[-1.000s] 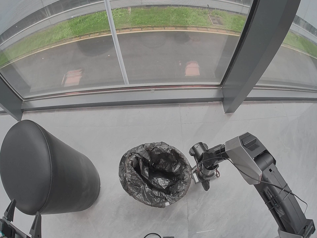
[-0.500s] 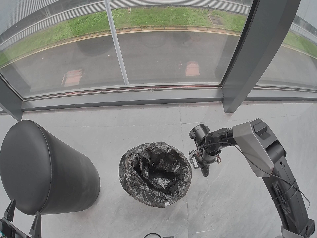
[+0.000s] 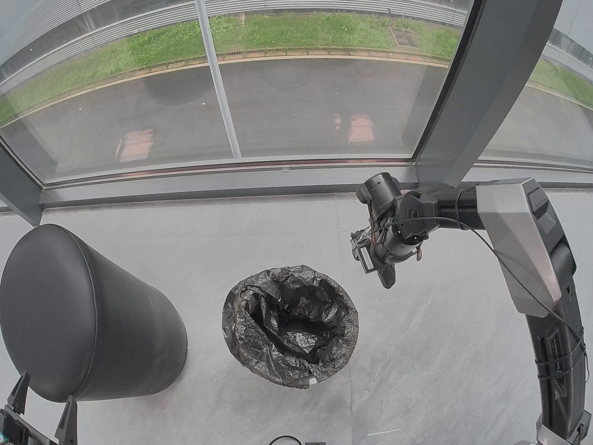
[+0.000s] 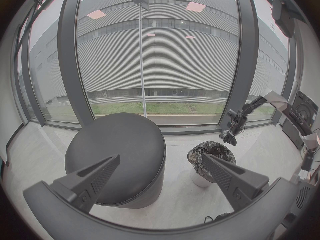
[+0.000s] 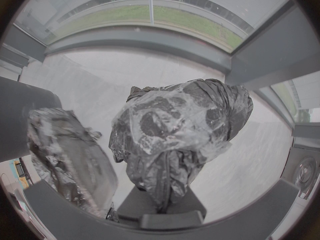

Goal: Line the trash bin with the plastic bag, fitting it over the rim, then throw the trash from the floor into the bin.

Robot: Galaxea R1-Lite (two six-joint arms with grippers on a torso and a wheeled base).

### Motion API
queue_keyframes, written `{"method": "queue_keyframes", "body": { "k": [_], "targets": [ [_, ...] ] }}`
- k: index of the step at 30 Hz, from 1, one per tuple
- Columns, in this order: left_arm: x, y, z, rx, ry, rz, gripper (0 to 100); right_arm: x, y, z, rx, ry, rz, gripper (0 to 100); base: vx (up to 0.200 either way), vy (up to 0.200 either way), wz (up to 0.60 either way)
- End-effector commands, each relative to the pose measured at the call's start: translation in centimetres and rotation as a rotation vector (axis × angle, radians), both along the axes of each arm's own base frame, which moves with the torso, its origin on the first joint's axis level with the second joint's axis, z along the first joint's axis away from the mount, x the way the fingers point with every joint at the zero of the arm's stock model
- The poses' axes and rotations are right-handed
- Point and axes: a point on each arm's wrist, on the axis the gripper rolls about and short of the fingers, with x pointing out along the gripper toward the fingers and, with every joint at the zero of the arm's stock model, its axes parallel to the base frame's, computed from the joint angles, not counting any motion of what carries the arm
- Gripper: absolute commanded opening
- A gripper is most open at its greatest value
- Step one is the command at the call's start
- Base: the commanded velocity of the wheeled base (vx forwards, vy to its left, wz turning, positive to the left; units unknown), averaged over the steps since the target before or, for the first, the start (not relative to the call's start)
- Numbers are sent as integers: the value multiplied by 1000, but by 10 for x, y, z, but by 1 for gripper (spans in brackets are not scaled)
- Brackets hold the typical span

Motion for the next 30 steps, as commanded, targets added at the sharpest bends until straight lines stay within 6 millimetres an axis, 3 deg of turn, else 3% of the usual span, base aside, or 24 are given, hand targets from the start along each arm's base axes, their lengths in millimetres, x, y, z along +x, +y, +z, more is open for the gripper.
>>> {"method": "queue_keyframes", "body": {
  "k": [1, 7, 9, 12, 20, 23, 25, 28, 30],
  "targets": [
    [0, 0, -5, 0, 3, 0, 100, -26, 12, 67, 40, -124, 64, 0, 0, 0, 0],
    [0, 0, -5, 0, 3, 0, 100, -53, 37, 95, 59, -171, 146, 0, 0, 0, 0],
    [0, 0, -5, 0, 3, 0, 100, -72, 53, 106, 53, -169, 191, 0, 0, 0, 0],
    [0, 0, -5, 0, 3, 0, 100, -90, 68, 105, 30, -133, 240, 0, 0, 0, 0],
    [0, 0, -5, 0, 3, 0, 100, -149, 120, 84, -67, -3, 373, 0, 0, 0, 0],
    [0, 0, -5, 0, 3, 0, 100, -154, 125, 81, -75, 10, 386, 0, 0, 0, 0],
    [0, 0, -5, 0, 3, 0, 100, -169, 145, 60, -86, 56, 402, 0, 0, 0, 0],
    [0, 0, -5, 0, 3, 0, 100, -172, 152, 46, -95, 83, 398, 0, 0, 0, 0],
    [0, 0, -5, 0, 3, 0, 100, -173, 159, 22, -134, 135, 390, 0, 0, 0, 0]
  ]
}}
